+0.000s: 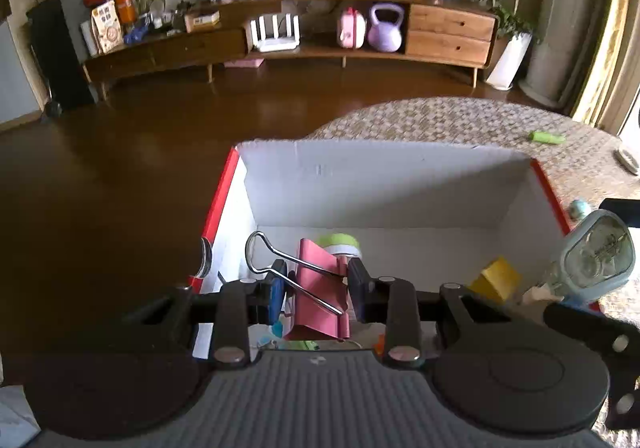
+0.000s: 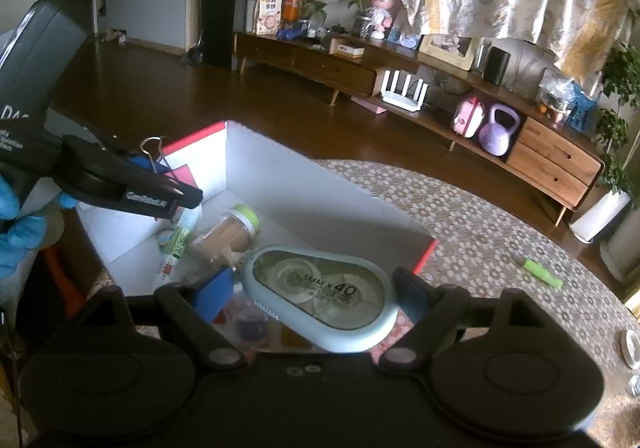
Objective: Organize rigid objects
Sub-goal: 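Drop the clip and dispenser into the box, opening both tools, then withdraw both tools toward the teal eraser and green highlighter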
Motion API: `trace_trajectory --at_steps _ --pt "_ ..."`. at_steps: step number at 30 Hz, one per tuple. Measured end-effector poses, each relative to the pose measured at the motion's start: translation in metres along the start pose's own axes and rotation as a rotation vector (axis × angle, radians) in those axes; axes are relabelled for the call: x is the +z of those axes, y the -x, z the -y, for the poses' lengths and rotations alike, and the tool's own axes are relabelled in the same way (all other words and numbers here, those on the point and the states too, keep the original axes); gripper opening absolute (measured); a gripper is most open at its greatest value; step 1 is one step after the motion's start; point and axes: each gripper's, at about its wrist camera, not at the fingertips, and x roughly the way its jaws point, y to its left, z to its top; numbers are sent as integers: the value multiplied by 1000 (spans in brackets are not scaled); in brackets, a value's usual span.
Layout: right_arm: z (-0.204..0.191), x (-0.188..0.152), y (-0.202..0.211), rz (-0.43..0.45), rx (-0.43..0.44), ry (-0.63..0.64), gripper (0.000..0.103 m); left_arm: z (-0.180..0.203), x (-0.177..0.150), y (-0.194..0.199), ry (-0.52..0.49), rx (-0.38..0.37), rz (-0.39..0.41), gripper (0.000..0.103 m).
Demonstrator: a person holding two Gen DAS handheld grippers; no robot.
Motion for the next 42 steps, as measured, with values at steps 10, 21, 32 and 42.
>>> trace_trajectory --at_steps 10,21,32,42 --pt "-16 -3 -41 -57 1 23 86 4 -1 -38 -32 25 -55 32" --pt "-15 -11 -49 -101 11 -9 86 2 2 -51 -35 16 -132 32" --pt "-10 -16 -33 -82 27 -53 93 -3 -1 -47 5 25 -134 45" --pt "-3 -19 5 -11 75 -109 99 4 -7 -26 13 33 -87 61"
